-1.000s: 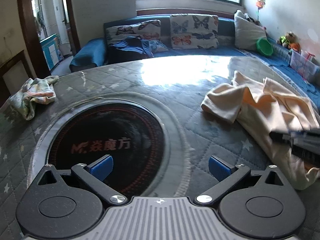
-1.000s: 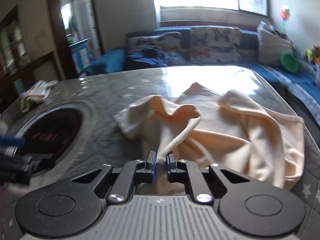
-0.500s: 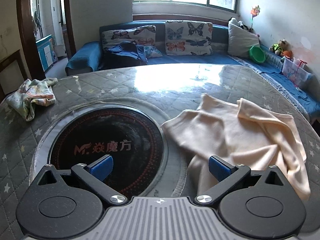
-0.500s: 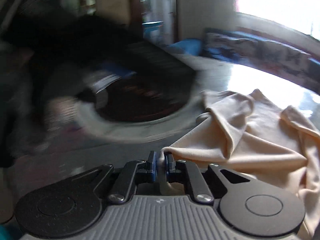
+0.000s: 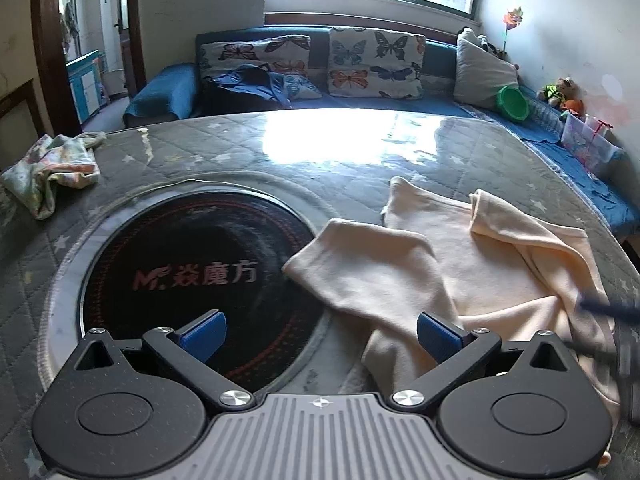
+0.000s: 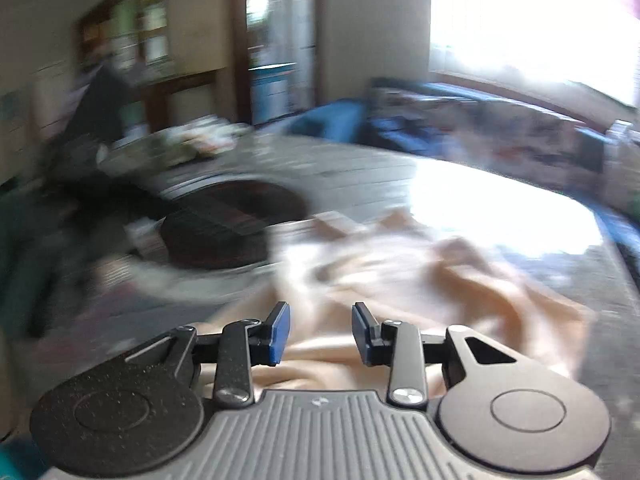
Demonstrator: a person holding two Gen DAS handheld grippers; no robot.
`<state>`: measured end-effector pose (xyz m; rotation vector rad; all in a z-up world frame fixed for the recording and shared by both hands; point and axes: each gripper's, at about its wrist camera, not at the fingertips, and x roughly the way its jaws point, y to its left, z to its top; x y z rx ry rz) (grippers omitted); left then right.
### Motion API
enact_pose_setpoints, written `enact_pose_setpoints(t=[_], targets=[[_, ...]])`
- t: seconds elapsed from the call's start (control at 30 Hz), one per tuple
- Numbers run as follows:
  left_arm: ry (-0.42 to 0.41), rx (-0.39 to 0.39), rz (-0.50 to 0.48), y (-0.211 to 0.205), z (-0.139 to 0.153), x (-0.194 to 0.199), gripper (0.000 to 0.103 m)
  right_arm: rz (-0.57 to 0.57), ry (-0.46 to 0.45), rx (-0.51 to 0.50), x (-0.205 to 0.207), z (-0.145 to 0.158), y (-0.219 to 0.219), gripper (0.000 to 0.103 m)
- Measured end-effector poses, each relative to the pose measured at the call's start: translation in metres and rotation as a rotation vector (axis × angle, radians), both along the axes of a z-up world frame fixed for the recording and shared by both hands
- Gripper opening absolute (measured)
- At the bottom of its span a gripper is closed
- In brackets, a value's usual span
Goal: Fold clothes
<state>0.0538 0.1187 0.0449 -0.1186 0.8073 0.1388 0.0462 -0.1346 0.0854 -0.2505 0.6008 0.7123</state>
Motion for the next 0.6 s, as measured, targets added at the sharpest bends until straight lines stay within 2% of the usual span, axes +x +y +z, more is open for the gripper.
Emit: enact_pose_setpoints(t=[0.1,0.2,0.3,0.4,0.47,0.5,0.6], targets=[[0.011,-0.002,-0.018,-0.006,-0.004,0.005,0.103,-0.126,0.004,-0.018,0.035,-0.007,-0.015,0.041],[0.023,-0.003,-0.034,-0.012,-0.009,0.009,0.102,-0.248,0.015,-0.037,0.071,-0.016,-0.03,0.042],[0.042,-0.003,-0.039,-0.015,-0.016,0.013,0.102,-0.302,0.046,-0.065,0.09,-0.028,-0.036,0.043],[0.055,-0.001,-0.048,-0.017,-0.02,0.015,0.099,-0.333,0.098,-0.039,0.101,-0.041,-0.044,0.042],[0.061,0.002,-0.052,-0.018,-0.023,0.016,0.095,-0.339,0.107,-0.033,0.101,-0.047,-0.043,0.031],[0.064,0.004,-0.055,-0.019,-0.024,0.016,0.095,-0.34,0.113,-0.024,0.106,-0.052,-0.039,0.017],[0.072,0.01,-0.06,-0.021,-0.027,0.017,0.092,-0.354,0.08,-0.022,0.103,-0.046,-0.04,0.009]])
